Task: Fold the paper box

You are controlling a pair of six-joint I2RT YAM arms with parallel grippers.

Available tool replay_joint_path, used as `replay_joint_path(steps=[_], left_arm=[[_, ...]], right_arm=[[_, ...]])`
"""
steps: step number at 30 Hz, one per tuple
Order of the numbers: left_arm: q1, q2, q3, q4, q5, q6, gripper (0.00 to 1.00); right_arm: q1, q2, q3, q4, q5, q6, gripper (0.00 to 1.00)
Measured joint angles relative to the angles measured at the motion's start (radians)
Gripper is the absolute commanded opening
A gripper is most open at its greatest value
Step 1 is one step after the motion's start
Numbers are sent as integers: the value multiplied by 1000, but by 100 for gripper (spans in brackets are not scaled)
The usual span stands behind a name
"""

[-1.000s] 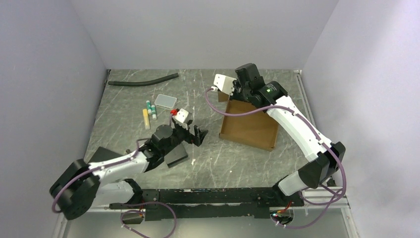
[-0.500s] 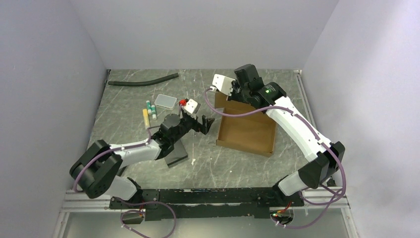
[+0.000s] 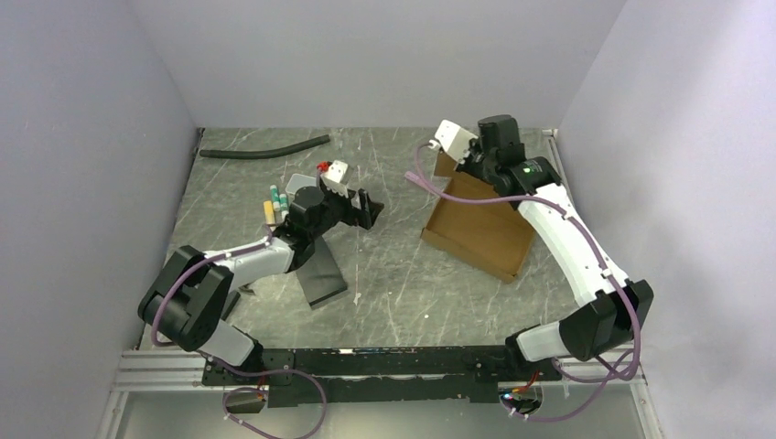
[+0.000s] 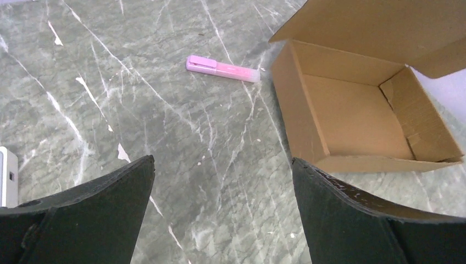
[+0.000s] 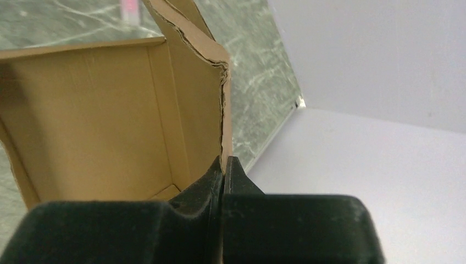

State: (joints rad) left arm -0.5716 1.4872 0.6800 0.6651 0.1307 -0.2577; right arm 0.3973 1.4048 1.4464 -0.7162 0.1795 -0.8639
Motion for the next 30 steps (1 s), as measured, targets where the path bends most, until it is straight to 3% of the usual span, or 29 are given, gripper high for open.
replay_joint_path(steps=[6, 9, 16, 21, 30], left_arm=[[35, 60, 100, -100, 38, -103, 97], [45, 97, 166, -209, 16, -158, 96], [56, 48, 236, -576, -182, -253, 93], [93, -24, 241, -770, -291, -198, 91], [142, -5, 293, -968, -381, -133, 91]], right_arm=[[-109, -15, -12, 48, -8, 0, 11], [-138, -11, -22, 59, -15, 0, 11], [-175, 16, -32, 102, -26, 9, 17], [-196, 23, -49, 137, -26, 20, 20], [-245, 58, -49, 177, -24, 16, 48]])
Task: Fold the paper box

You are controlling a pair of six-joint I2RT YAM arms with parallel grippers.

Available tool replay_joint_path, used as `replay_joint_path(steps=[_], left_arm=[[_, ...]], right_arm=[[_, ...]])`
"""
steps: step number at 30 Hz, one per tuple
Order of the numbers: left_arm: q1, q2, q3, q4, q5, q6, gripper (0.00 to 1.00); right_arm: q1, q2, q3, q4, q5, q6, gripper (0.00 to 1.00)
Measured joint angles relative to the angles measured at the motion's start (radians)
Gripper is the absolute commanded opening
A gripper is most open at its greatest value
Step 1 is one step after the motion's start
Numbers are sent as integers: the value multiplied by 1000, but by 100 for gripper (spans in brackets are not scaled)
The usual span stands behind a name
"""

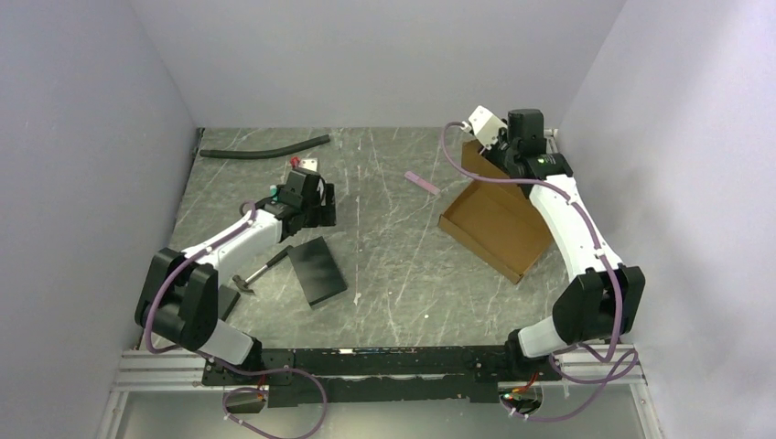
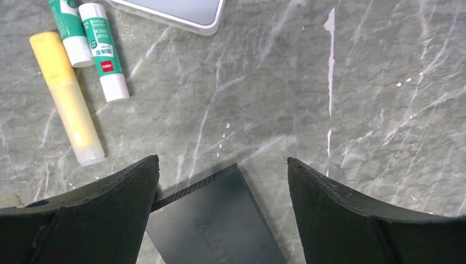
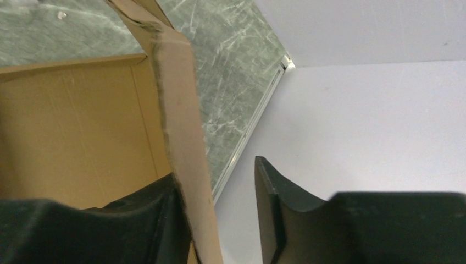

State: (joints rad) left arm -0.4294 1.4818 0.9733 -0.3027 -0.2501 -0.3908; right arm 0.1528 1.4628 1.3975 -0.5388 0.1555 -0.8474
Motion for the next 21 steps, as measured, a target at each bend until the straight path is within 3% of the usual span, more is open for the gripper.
replay_joint_path(steps=[6, 13, 18, 21], left_arm=[[16, -7, -11, 2, 53, 13, 88], [18, 33, -62, 230, 420, -86, 87], [-24, 266, 85, 344, 506, -283, 88], [-94, 414, 284, 235, 431, -396, 87]], right_arm=[[-40, 8, 12, 3, -6, -1, 49], [-80, 8, 17, 2, -54, 23, 49], [-88, 3, 9, 5, -98, 71, 49], [-93, -5, -12, 10, -124, 100, 50]])
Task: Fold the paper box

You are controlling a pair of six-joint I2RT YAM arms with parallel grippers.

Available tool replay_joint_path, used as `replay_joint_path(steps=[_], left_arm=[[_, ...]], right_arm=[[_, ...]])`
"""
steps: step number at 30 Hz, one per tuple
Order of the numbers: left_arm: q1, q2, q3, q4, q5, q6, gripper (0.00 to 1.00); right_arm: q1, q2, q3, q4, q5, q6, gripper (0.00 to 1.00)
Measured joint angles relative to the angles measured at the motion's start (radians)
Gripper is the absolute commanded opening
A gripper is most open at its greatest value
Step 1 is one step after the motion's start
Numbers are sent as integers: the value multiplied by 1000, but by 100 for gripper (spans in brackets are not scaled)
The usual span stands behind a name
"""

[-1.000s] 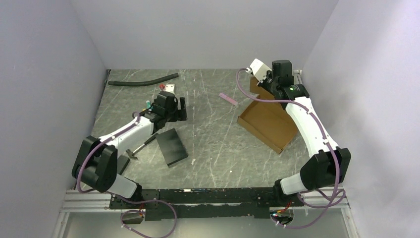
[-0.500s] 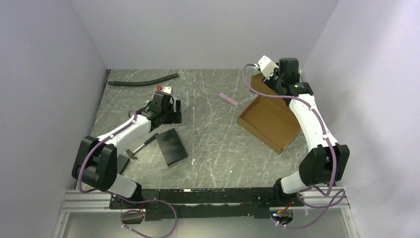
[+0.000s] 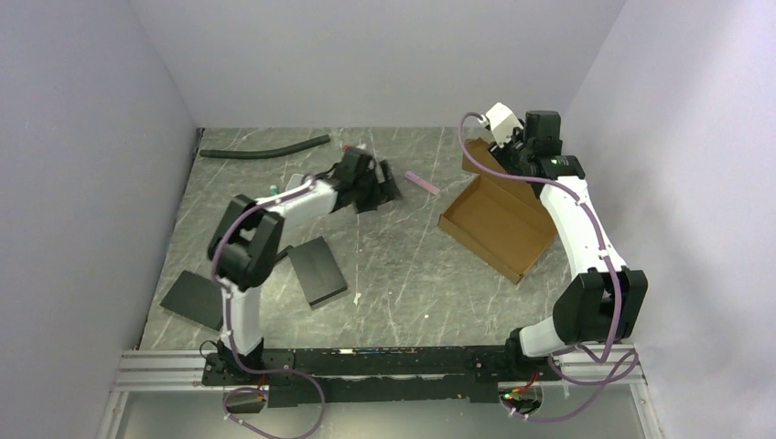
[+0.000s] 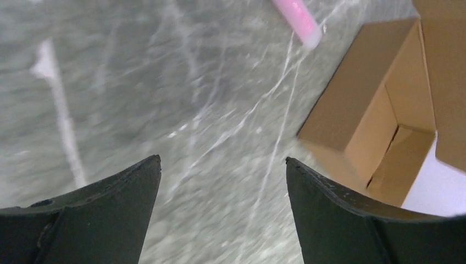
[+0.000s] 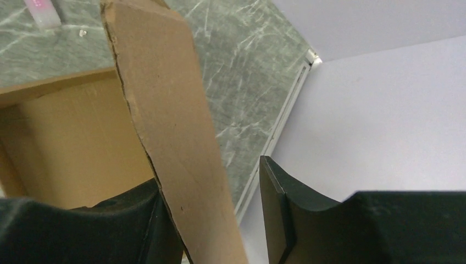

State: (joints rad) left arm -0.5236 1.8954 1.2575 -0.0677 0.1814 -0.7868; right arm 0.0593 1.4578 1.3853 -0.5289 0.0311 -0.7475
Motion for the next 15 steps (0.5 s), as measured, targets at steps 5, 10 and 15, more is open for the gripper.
replay_joint_path(steps=[5, 10, 15], left_arm=[[-97, 230, 435, -261, -142, -121, 84], [-111, 369, 636, -396, -212, -182, 84], [-100, 488, 742, -469, -258, -233, 84]], right_arm=[[-36, -10, -32, 14, -55, 47, 50], [-60, -40, -86, 31, -97, 75, 50], [-77, -61, -100, 42, -132, 91, 50]])
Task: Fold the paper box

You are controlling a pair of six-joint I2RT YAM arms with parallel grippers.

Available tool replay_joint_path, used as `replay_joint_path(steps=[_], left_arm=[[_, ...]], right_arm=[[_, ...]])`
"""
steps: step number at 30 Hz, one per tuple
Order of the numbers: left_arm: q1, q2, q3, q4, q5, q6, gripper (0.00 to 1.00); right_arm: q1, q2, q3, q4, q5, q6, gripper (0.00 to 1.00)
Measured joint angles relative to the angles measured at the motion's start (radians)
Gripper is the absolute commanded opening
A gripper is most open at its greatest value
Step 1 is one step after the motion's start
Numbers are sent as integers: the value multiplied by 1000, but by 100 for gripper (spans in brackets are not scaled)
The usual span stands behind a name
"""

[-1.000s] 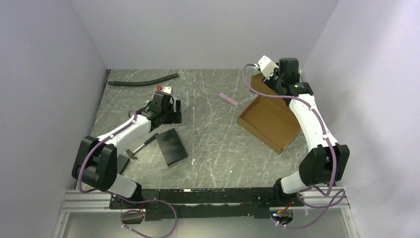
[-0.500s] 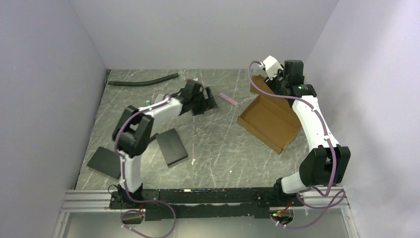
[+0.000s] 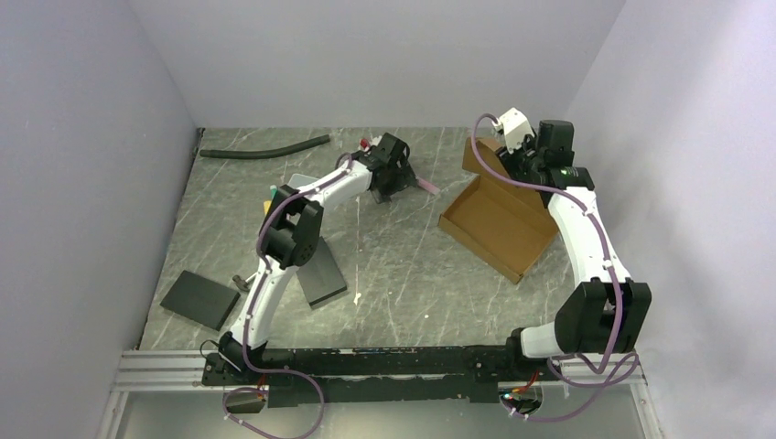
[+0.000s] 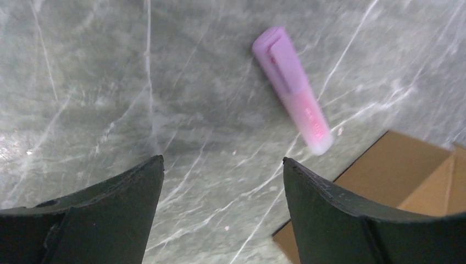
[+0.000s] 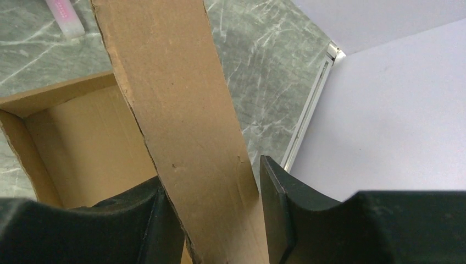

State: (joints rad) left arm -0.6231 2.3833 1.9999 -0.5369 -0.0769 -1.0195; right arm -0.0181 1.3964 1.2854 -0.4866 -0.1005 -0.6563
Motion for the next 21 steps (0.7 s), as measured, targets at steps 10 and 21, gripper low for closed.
replay_joint_path(steps=[10, 21], left_arm=[[-7, 78, 193, -31, -24, -39, 74], [-6, 85, 44, 305, 150, 152, 52]], right_arm=[[-1, -11, -25, 24, -26, 14, 50], [-1, -24, -37, 25, -41, 21, 50]])
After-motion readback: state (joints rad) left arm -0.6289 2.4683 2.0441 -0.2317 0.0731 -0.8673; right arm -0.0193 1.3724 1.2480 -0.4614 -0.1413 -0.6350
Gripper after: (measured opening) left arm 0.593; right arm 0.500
